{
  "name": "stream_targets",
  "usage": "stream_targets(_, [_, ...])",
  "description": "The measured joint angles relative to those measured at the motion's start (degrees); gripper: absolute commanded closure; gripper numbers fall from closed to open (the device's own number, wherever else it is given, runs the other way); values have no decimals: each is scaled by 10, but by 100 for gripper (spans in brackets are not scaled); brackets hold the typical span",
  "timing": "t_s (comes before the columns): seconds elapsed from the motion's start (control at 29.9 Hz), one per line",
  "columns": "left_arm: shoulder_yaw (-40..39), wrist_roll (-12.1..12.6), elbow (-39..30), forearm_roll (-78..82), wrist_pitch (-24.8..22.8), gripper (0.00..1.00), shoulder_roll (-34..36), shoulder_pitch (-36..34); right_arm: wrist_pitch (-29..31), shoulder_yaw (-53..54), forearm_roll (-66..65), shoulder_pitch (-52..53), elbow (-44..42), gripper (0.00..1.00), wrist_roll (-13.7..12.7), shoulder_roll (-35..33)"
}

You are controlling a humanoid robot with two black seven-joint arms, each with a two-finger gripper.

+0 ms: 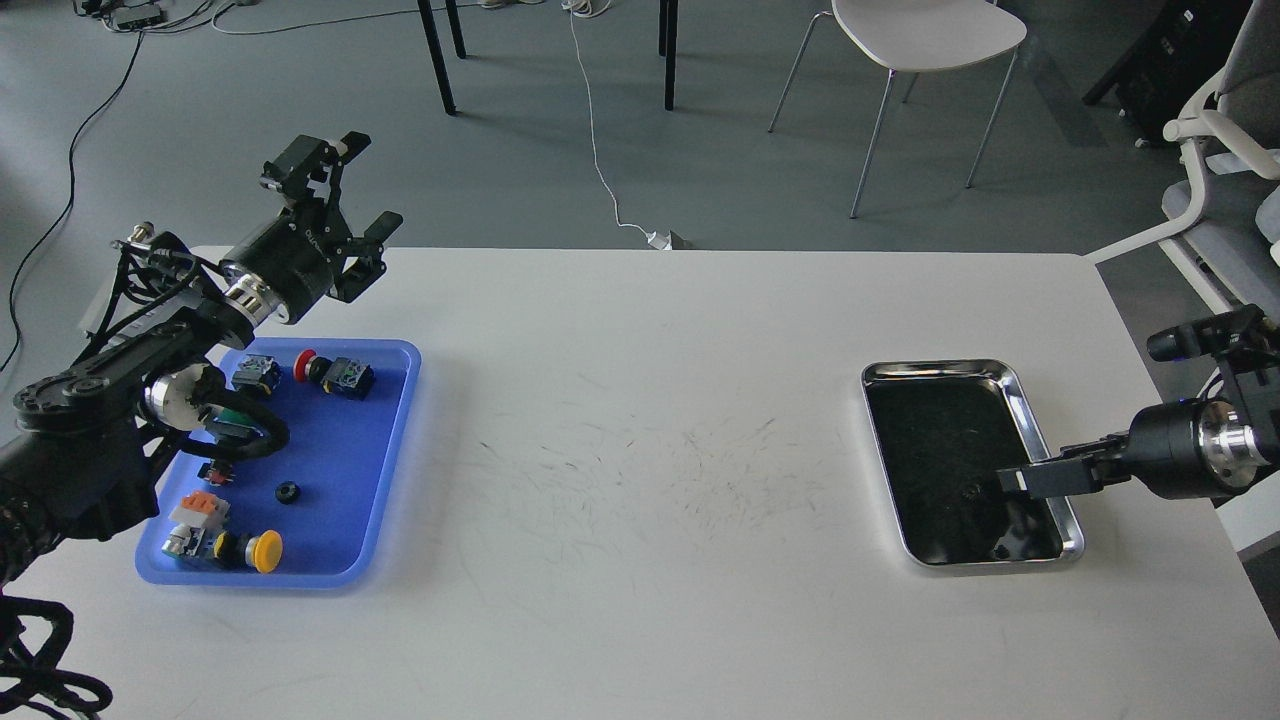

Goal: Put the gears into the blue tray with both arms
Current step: 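Lower the right gripper onto the black part in the metal tray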

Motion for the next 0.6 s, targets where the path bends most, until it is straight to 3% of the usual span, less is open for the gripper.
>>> stream_targets(0.6, [-3,0,-1,0,-2,1,4,-1,0,-21,-72,35,-3,5,0,57])
